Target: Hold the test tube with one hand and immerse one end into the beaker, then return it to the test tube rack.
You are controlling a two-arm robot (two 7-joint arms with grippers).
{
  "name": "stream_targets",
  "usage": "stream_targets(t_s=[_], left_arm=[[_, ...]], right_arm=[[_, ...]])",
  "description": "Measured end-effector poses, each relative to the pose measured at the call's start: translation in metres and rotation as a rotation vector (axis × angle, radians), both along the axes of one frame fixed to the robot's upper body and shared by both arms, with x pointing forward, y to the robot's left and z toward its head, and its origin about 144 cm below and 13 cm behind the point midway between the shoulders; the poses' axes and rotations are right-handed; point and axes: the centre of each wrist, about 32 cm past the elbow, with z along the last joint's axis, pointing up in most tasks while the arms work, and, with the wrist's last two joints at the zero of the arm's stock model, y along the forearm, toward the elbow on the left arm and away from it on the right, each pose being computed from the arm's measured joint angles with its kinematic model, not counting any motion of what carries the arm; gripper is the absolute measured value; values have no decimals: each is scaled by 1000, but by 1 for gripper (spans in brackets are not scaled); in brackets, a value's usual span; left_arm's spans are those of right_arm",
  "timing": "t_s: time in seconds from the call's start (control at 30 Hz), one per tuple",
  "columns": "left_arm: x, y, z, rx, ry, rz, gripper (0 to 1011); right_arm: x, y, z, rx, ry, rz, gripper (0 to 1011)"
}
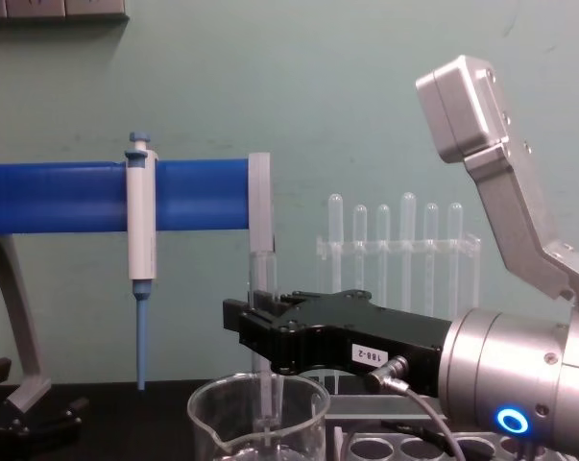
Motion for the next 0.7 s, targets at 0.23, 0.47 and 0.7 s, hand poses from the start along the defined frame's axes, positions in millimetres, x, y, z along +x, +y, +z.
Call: stream_targets(t_s=[0.23, 0.47, 0.7], left_arm=[[0, 0, 0, 0, 0, 0, 1000], [0, 0, 0, 0, 0, 0, 1000], [0, 0, 0, 0, 0, 0, 1000]], right_arm=[[0, 0, 0, 0, 0, 0, 228], [0, 0, 0, 0, 0, 0, 228], [0, 0, 0, 0, 0, 0, 228]])
